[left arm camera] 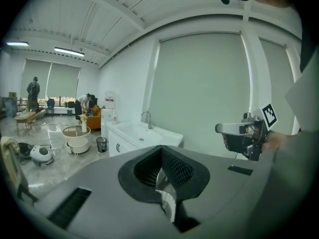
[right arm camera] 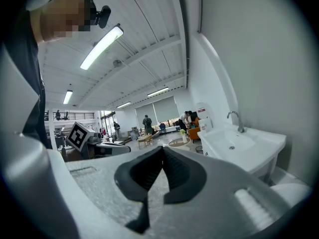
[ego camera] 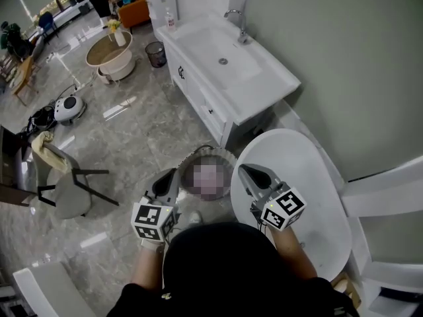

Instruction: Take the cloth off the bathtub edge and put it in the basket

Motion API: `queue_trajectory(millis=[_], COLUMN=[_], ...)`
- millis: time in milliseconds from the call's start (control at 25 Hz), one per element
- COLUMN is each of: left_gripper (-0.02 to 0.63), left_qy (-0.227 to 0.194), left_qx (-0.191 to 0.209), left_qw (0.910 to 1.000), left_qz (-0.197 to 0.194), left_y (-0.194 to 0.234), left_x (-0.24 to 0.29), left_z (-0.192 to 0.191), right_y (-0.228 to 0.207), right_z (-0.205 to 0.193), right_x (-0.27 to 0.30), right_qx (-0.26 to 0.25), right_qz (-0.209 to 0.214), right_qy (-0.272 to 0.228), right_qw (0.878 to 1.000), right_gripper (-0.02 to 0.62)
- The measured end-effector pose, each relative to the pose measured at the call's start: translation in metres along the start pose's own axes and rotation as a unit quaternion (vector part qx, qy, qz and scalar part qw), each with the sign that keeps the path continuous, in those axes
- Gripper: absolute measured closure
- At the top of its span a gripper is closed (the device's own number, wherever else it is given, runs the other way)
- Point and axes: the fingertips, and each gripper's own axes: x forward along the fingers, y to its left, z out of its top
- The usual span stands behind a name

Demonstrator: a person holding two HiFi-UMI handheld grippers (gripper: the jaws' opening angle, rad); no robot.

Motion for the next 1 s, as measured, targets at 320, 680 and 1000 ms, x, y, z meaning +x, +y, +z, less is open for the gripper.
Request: queue_trajectory(millis=[320, 680, 1000], left_gripper=[0.592, 0.592, 0.592], left_qy=[-0.010, -0.002, 0.003], left_qx=[-0.002, -0.009, 0.002], left_qw=[0.9998, 0.9997, 1.0000], left_qz=[0.015, 0.024, 0.002], left_y=[-0.001, -0.008, -0.018], left_x=[-0.013, -0.013, -0.005], left_z=[0.003, 0.001, -0.003], right_y=[0.007, 0.008, 0.003], right_z=[-0.001, -0.012, -0.015], right_x=[0.004, -0.001, -0.008], right_qx=[0.000, 0.003, 0.012], right_qz=[0.007, 0.003, -0.009], right_qy=[0.008, 0.014, 0.013], right_qw=[1.000, 1.000, 1.000], right_gripper=[0.600, 0.600, 0.600])
